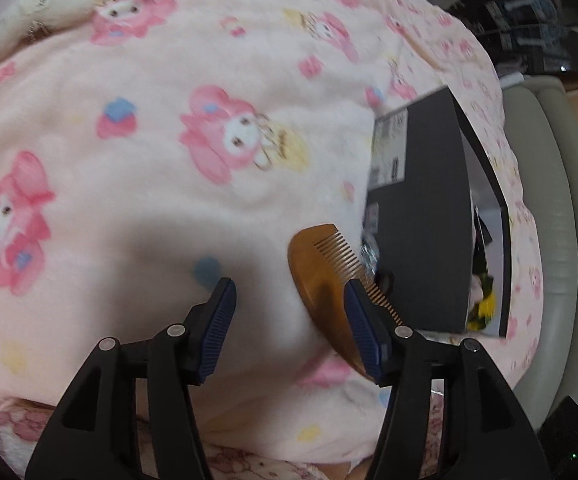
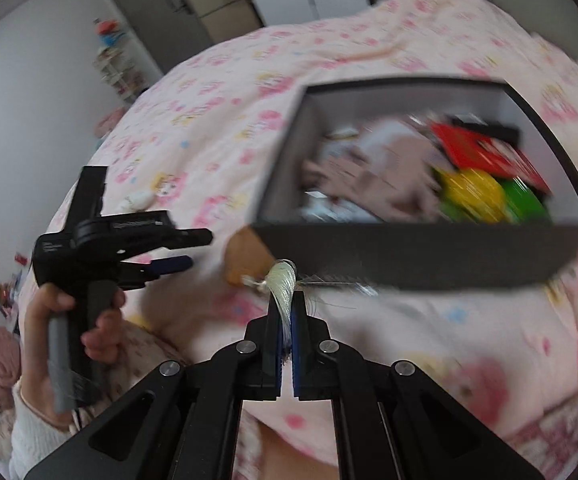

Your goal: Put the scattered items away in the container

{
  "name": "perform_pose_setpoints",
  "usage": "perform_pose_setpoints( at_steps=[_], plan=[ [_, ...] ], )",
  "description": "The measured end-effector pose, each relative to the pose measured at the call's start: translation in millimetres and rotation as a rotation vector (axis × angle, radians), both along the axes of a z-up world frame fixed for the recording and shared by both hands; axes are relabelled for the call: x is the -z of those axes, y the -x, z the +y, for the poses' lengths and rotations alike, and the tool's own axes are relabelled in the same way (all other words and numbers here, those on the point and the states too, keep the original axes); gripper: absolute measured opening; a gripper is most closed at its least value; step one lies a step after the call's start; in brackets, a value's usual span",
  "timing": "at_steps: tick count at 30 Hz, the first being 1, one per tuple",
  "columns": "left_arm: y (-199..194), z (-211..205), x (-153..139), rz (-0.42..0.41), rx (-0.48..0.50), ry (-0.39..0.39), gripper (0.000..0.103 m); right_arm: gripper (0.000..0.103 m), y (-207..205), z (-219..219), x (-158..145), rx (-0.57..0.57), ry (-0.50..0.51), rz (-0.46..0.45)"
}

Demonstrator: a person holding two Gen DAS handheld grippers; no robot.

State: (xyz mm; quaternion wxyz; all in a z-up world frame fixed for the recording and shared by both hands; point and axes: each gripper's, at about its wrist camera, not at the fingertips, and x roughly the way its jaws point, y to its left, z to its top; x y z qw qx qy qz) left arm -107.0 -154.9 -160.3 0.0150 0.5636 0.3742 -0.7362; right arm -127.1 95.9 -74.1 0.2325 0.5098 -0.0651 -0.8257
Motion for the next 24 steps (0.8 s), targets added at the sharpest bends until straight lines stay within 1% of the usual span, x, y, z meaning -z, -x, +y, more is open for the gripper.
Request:
perform_pose_setpoints(
  at_steps=[1,4,7,8,10,11,12,15,16,17,18,20,21,23,24],
  plan=[
    [-0.3,2.9,-0.3,-0.004,0.002,0.005,0.057,0.002,-1.6,10.6,1.8,0.022,0.003,-0.007],
    [0.3,10.2,-4.2,-0.008,0.020,0.062,0.057,0.002,-2.0,33.5,4.4,0.079,0.007,-0.016],
    [1.2,16.5,-2.5,-0.018,0.036,0.089,0.057,0.002,4.9,57.0,8.9,0.177,0.006,-0.036],
    [1.4,20.3,-1.8,-0.020,0.048,0.094,0.057,0.003,11.2,66.3,13.7,0.204,0.040,-0.068],
    [0.8,29.2,-1.2,-0.015,0.077,0.102,0.057,0.006,21.4,75.1,21.9,0.205,0.098,-0.131],
    [-0.9,32.8,-1.6,-0.006,0.083,0.102,0.057,0.008,24.6,79.3,24.6,0.222,0.096,-0.156],
    [-2.2,34.7,-1.5,0.000,0.083,0.101,0.057,0.009,24.6,82.3,23.3,0.242,0.081,-0.150],
    [-9.2,41.1,-2.0,0.015,0.085,0.093,0.057,0.015,20.4,87.4,10.0,0.300,0.015,-0.047],
    [-10.1,43.9,-2.0,0.021,0.094,0.080,0.057,0.017,19.5,86.1,6.5,0.295,0.004,-0.023],
    [-10.7,46.8,-2.2,0.030,0.110,0.064,0.057,0.017,18.3,79.4,4.1,0.264,0.004,-0.006],
    [-10.8,51.8,-1.9,0.039,0.139,0.036,0.057,0.017,19.0,72.5,5.0,0.230,0.006,-0.008],
    [-9.9,61.1,1.0,0.039,0.181,-0.001,0.057,0.017,22.1,48.8,15.0,0.104,0.002,-0.045],
    [-8.8,66.2,3.7,0.029,0.201,-0.005,0.057,0.017,24.4,34.8,22.8,0.044,-0.009,-0.064],
    [-5.4,71.6,6.9,0.006,0.226,0.022,0.057,0.017,30.6,16.8,37.0,-0.002,-0.051,-0.092],
    [-3.2,73.0,9.3,-0.006,0.235,0.025,0.057,0.017,34.8,11.3,44.3,-0.006,-0.075,-0.104]
  ],
)
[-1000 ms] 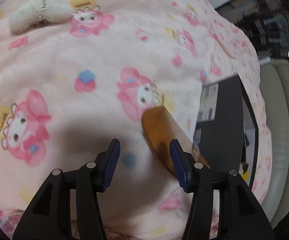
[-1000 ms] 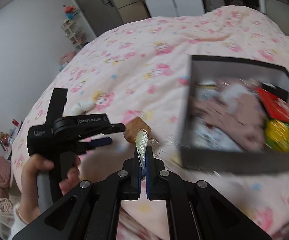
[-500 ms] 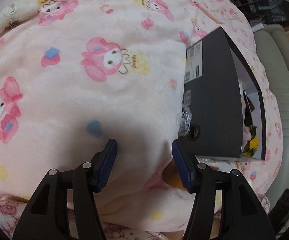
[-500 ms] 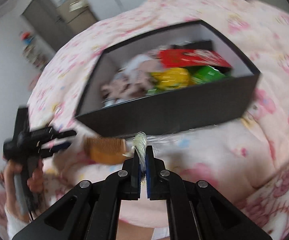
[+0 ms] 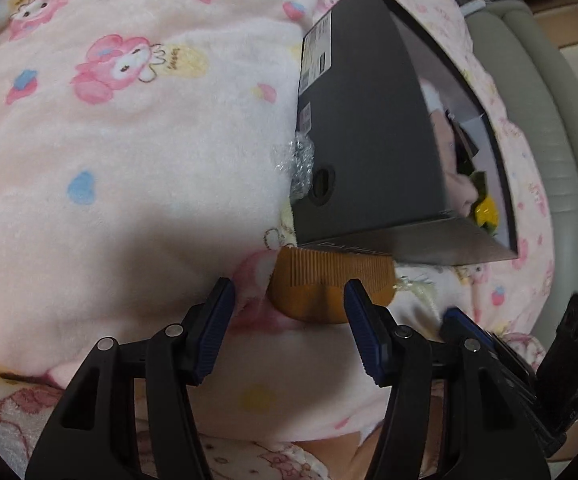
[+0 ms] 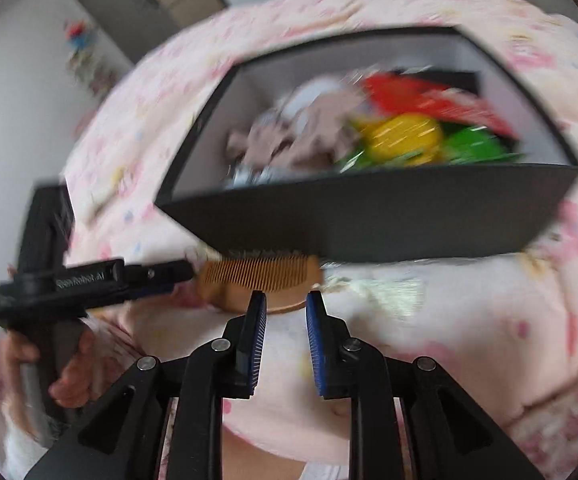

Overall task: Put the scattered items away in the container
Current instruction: 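Lift the wooden comb with the left gripper and carry it toward the box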

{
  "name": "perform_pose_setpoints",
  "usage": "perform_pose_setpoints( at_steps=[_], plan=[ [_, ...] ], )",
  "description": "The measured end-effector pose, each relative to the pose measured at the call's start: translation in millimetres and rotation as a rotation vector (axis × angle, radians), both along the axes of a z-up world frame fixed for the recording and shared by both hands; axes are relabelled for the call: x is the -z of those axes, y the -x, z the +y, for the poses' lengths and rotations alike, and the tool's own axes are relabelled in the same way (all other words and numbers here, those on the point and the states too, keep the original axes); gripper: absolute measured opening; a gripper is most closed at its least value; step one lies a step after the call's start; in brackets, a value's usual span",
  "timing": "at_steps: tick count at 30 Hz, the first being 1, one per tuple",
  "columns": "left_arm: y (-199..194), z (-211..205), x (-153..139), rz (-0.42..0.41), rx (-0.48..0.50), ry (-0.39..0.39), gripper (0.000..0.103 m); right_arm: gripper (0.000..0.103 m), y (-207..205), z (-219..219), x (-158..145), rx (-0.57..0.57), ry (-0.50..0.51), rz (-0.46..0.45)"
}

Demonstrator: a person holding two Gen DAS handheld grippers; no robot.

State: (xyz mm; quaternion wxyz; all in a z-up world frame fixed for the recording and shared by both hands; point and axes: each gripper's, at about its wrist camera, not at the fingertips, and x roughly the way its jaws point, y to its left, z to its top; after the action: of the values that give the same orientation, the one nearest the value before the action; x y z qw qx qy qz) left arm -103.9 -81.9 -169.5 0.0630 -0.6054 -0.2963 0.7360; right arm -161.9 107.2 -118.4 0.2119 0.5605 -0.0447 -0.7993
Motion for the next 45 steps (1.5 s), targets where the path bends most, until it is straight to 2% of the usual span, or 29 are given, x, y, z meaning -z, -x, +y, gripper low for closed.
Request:
perform_pose_setpoints(
  at_steps=[5,8,10,13,15,20,24,28,29,30,31,35,38,42,45],
  plan=[
    [6.3,3.0,10.7,-0.063,0.005,0.066,0.057,0.017,24.6,-14.3,37.1,0.013,-0.118,-0.032],
    [9.9,7.3,12.8,-0.076,0.008,0.117,0.057,0.022,30.7,-6.3,50.0,0.062,-0.041,-0.098],
    [9.8,7.1,10.1,-0.047,0.002,0.087,0.056,0.024,33.8,-2.7,51.9,0.081,-0.012,-0.110],
    [4.5,-0.4,6.6,-0.008,-0.017,-0.030,0.056,0.024,37.2,5.8,52.2,0.139,0.011,-0.107],
    [0.9,-3.8,5.0,0.007,-0.025,-0.066,0.056,0.024,37.7,10.5,50.2,0.164,0.021,-0.096],
    [0.7,7.6,7.8,-0.011,0.024,-0.066,0.056,0.032,40.9,1.9,62.0,0.126,0.021,-0.135],
    [5.7,9.6,10.7,-0.028,0.022,-0.037,0.055,0.032,43.2,1.5,62.0,0.132,0.033,-0.130],
    [12.8,14.9,12.5,-0.042,0.046,-0.001,0.055,0.034,39.1,-10.4,60.3,0.056,0.037,-0.103],
    [11.5,18.5,9.4,-0.035,0.062,0.035,0.052,0.034,37.7,-13.6,57.9,0.046,0.016,-0.081],
    [8.7,19.9,6.4,-0.027,0.065,0.067,0.039,0.034,37.1,-13.6,56.0,0.047,0.013,-0.070],
    [2.6,19.5,3.0,-0.021,0.059,0.092,0.032,0.034,36.5,-12.1,53.4,0.052,0.023,-0.061],
    [-16.4,15.0,-8.9,0.019,0.051,0.037,0.031,0.028,27.4,-2.5,38.7,0.049,0.120,-0.044],
    [-25.1,16.3,-18.4,0.058,0.045,0.056,0.031,0.028,18.9,-6.3,30.7,0.021,0.083,-0.015],
    [-25.4,13.6,-13.7,0.028,-0.004,0.051,0.031,0.027,21.2,0.2,34.7,0.056,0.108,-0.056],
    [-24.0,9.0,-12.9,0.023,-0.046,0.058,0.034,0.027,28.7,9.7,34.5,0.111,0.105,-0.041]
  ],
)
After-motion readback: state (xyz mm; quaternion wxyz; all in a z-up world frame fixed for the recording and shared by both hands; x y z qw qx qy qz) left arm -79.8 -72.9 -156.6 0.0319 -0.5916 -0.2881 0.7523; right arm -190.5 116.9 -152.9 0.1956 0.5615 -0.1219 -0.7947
